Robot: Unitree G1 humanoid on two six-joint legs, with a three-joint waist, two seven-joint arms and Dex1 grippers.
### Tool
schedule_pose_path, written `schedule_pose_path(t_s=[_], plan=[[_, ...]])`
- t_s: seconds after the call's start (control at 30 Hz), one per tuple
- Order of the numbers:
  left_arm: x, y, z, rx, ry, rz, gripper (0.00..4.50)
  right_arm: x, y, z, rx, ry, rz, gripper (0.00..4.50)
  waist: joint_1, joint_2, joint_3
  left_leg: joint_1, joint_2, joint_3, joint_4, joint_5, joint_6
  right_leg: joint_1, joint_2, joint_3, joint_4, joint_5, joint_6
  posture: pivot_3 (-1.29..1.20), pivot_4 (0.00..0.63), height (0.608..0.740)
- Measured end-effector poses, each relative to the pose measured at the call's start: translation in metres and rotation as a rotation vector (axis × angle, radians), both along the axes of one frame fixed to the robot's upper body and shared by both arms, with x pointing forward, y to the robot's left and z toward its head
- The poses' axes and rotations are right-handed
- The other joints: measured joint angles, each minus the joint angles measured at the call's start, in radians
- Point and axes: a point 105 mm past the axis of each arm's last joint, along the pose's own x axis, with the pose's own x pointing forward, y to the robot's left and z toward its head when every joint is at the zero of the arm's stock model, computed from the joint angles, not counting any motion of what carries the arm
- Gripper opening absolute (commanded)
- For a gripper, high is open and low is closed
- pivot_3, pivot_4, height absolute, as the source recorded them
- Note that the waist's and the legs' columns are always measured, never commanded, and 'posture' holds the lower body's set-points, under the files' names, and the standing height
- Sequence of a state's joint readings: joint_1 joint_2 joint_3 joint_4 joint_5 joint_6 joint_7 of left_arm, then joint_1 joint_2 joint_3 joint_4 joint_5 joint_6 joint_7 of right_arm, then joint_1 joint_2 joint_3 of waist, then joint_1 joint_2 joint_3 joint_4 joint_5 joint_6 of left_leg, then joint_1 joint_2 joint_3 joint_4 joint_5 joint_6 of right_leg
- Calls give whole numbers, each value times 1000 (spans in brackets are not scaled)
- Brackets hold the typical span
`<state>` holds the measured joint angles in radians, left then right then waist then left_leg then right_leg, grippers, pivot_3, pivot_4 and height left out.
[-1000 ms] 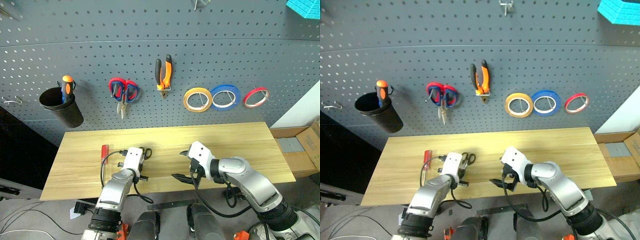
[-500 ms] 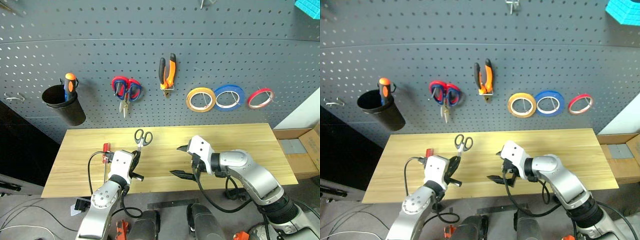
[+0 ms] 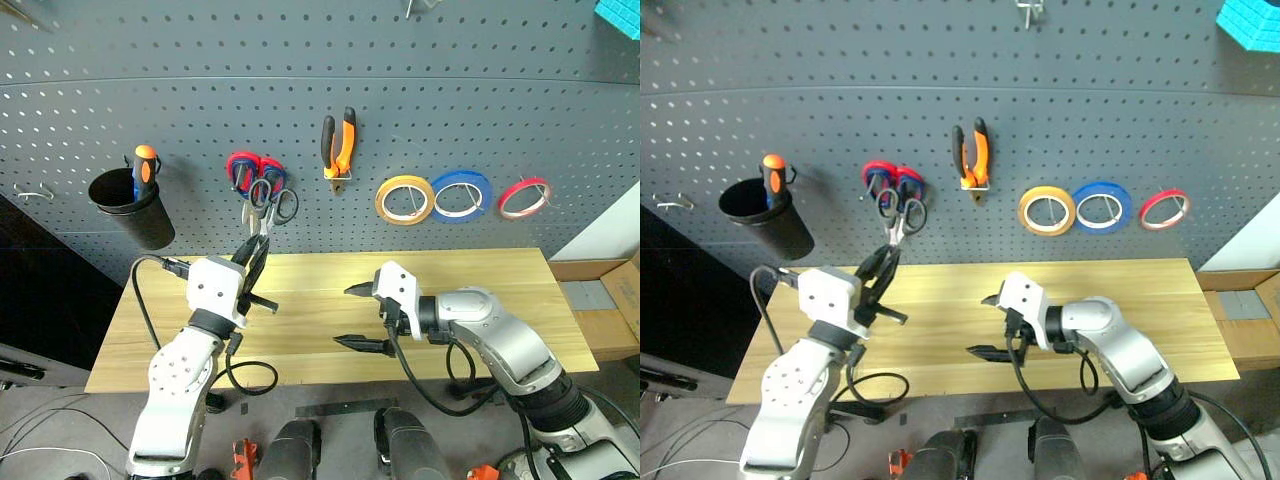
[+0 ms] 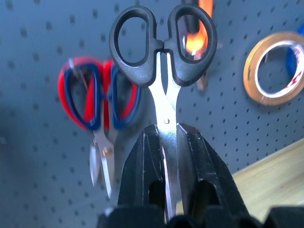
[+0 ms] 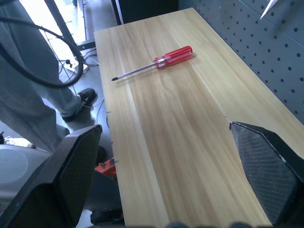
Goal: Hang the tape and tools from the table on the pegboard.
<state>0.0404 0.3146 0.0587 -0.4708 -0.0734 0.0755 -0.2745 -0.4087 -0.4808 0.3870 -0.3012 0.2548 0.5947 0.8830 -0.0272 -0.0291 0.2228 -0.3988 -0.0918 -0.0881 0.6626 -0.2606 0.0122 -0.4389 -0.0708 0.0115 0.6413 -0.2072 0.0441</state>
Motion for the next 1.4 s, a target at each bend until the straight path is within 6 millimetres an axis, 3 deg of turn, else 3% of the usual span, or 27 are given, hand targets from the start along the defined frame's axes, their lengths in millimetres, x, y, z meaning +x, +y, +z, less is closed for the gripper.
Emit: schedule_pose_path(t_s=[0.3,0.83,1.17,1.27,1.4], plan=[[5,22,20,-34,-64,62,84,-1,3,-1,3,-3,16,4500,1,-1,0,0,0,0,0,0,0,0,0,0,1,0,0,-32,181,740],[16,22,-6,-68,35,93,84,3,6,-5,-6,-7,-4,4500,2,-2,-2,1,-1,0,1,0,-1,0,0,0,2,0,0,-35,167,740],[42,34,-19,-40,41,186,84,2,10,-4,14,-10,-5,4500,2,-3,-7,1,-1,1,1,2,-4,0,0,0,2,1,0,-35,157,740],[55,32,-23,-25,57,188,84,1,20,11,116,-6,7,4500,1,-3,-8,1,-1,1,2,2,-4,0,0,0,3,1,0,-39,158,740],[68,25,-23,-46,86,159,84,11,28,69,367,-70,-18,4500,-1,-3,-8,1,-1,1,2,2,-4,0,0,1,3,1,1,-48,159,740]])
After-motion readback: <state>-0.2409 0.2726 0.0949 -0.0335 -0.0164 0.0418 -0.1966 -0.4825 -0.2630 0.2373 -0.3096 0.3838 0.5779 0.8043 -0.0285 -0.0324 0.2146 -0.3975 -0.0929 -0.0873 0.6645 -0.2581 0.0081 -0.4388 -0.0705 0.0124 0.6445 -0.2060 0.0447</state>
